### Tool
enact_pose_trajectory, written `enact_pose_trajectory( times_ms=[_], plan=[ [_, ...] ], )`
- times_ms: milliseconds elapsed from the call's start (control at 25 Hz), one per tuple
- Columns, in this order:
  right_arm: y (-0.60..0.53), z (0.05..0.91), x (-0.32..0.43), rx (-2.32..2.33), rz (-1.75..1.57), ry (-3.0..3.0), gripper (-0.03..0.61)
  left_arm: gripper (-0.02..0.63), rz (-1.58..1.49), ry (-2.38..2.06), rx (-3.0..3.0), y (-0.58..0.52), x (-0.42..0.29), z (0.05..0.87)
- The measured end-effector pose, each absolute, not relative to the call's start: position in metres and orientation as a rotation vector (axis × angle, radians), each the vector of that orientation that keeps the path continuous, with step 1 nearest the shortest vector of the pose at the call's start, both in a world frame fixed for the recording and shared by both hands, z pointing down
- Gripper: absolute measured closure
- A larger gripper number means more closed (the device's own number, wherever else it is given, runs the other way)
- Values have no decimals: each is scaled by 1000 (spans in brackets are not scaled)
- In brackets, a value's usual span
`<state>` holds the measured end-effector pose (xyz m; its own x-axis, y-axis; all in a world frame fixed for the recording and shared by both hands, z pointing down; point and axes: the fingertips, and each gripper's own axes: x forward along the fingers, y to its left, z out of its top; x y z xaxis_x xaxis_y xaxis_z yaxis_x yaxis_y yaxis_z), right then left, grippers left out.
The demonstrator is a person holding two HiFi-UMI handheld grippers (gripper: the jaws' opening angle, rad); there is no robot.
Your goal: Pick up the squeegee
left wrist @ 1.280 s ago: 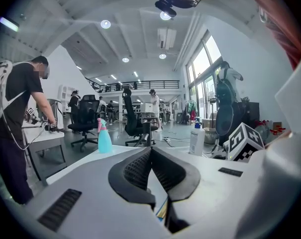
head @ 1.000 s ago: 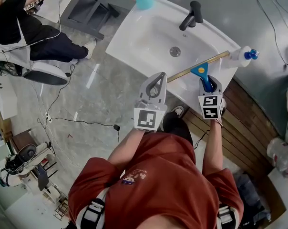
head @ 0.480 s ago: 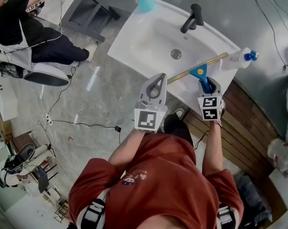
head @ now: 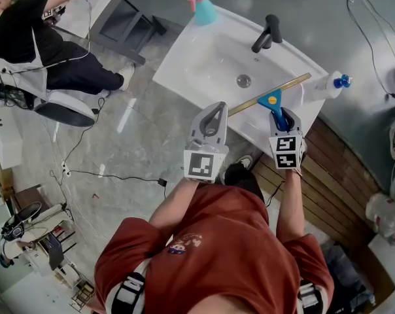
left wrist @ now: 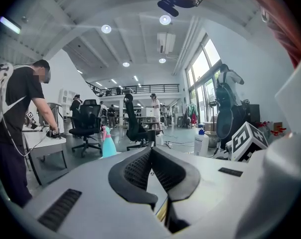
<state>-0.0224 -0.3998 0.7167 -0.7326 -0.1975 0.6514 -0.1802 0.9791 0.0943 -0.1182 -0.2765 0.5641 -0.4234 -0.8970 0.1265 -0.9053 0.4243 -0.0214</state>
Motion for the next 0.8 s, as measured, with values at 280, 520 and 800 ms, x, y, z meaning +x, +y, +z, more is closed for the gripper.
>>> enact_pose_trajectory(
  times_ms=[280, 520, 800],
  plan=[
    [-379, 672, -33, 301, -72, -2451, 440, 595, 125, -2590, 1634, -253, -135, 537],
    [-371, 628, -43, 388, -133, -2504, 440, 595, 56, -2627, 1689, -244, -144, 503],
    [-367, 581, -51, 479, -206, -2547, 440, 595, -28, -2644, 1744, -240, -153, 468]
  ],
)
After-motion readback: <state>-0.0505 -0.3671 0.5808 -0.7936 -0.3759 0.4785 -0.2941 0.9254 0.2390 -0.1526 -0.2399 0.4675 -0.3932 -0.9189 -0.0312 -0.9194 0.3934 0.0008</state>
